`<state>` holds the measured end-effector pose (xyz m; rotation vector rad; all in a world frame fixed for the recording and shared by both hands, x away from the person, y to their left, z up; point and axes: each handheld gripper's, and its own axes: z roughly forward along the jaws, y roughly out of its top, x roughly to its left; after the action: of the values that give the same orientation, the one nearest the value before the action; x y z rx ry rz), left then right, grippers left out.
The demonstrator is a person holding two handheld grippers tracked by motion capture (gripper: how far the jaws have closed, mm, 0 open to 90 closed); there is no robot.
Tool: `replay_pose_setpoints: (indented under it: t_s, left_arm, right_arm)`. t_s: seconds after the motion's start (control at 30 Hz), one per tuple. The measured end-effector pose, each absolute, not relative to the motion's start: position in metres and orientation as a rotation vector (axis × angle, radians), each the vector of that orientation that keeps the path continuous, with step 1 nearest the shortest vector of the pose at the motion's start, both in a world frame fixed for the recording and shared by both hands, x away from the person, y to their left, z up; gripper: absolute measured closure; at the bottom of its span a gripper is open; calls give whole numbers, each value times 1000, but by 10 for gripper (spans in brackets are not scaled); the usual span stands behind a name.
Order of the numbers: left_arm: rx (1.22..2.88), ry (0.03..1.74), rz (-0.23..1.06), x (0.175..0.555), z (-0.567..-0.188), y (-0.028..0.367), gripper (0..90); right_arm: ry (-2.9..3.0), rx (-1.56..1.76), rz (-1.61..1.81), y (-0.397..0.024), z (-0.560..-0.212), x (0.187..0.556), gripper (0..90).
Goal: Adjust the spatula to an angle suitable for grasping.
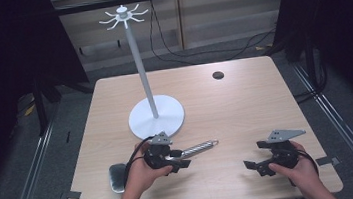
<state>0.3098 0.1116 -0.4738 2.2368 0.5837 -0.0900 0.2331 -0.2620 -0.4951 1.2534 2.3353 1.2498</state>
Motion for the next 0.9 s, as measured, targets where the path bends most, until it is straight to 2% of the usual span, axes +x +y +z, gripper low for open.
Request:
replay_pose_setpoints:
  t_s: [0.03, 0.07, 0.1, 0.17, 0.2, 0.27, 0.43, 0.53, 0.9]
  left_arm:
    - [2237, 584, -90, 310, -474, 112, 570]
    - [2240, 582, -102, 310, -475, 111, 570]
    - [2256, 595, -100, 309, -476, 110, 653]
    - [2269, 608, -102, 309, -477, 110, 712]
    - [2280, 616, -106, 310, -477, 110, 712]
    - [2275, 637, -139, 311, -478, 112, 768]
    - [2302, 646, -100, 312, -476, 114, 866]
    - [2327, 670, -85, 312, -477, 113, 900]
    - [2345, 669, -62, 317, -482, 109, 900]
  right_arm:
    - [2335, 1253, 1250, -262, -495, 233, 68]
    - [2334, 1249, 1251, -262, -495, 233, 68]
    - [2335, 1255, 1247, -263, -495, 233, 68]
    - [2335, 1254, 1247, -263, -495, 233, 68]
    - [2334, 1254, 1246, -263, -495, 233, 68]
    - [2338, 1257, 1242, -263, -495, 233, 68]
    - [2342, 1258, 1237, -263, -496, 232, 68]
    - [2340, 1255, 1236, -263, -496, 232, 68]
    - [2334, 1261, 1234, -266, -496, 230, 68]
